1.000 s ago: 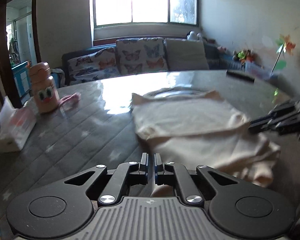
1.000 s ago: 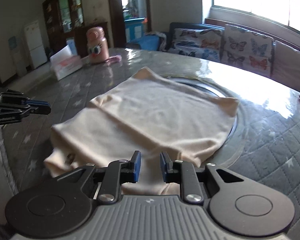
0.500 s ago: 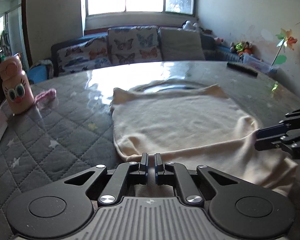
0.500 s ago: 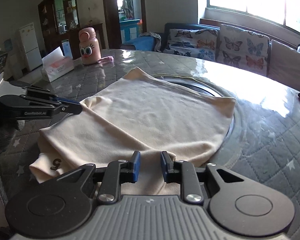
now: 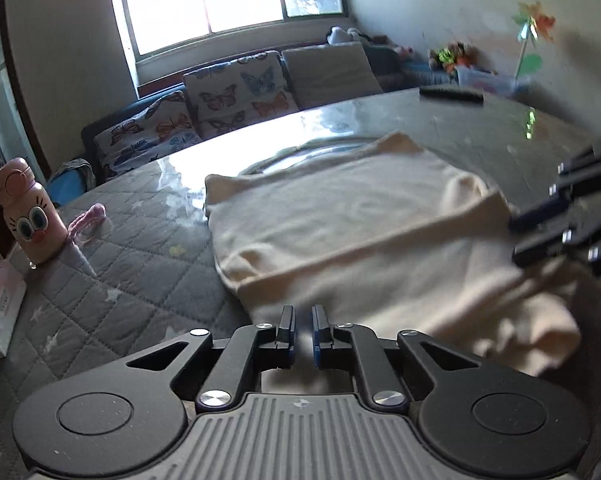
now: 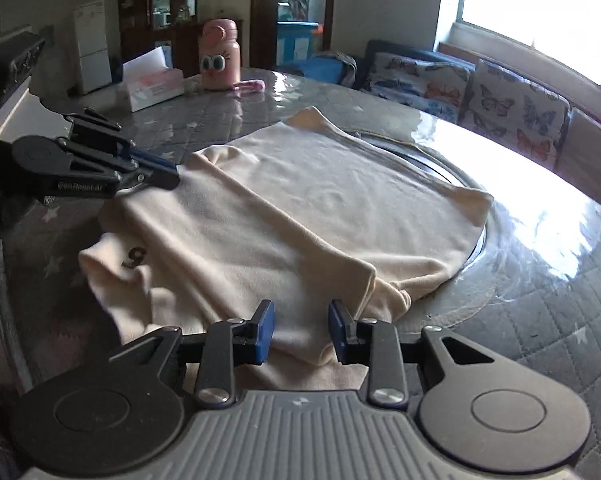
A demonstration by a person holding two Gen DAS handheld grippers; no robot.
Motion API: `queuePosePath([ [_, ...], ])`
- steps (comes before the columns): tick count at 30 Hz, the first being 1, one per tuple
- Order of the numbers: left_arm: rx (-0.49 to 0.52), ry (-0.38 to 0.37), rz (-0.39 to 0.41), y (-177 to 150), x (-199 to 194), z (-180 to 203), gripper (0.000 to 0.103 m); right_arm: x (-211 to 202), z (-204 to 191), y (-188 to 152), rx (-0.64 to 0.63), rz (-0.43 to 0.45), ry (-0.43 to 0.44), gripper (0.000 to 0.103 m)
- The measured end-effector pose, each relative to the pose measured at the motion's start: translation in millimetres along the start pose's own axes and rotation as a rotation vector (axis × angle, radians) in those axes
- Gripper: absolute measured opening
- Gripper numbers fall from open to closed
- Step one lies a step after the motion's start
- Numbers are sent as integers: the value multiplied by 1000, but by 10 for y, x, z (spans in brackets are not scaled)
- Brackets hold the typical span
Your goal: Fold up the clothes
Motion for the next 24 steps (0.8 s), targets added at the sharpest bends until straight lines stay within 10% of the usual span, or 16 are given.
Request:
queuePosePath([
  [6, 94, -14, 33, -109, -313, 25, 43, -163, -69, 22, -18, 1, 21, 36],
  [10, 211, -14, 39, -282, -446, 159, 48, -231, -107, -26, -45, -17, 31, 45],
  [21, 314, -24, 140, -403, -429, 530, 47, -303, -277, -151, -157, -61, 58, 64],
  [24, 280, -43, 147, -334, -402, 515, 24, -323, -323, -185, -188, -73, 66, 67],
])
Point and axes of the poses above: each gripper's, at about its wrist camera, not at the fingertips, and x roughly the way its jaws point, z to its right, y to its top, the point moved 3 cm from there along x, roughly the way its jaws point, and after that the axes turned 12 degrees about y, right-handed, at the moved point
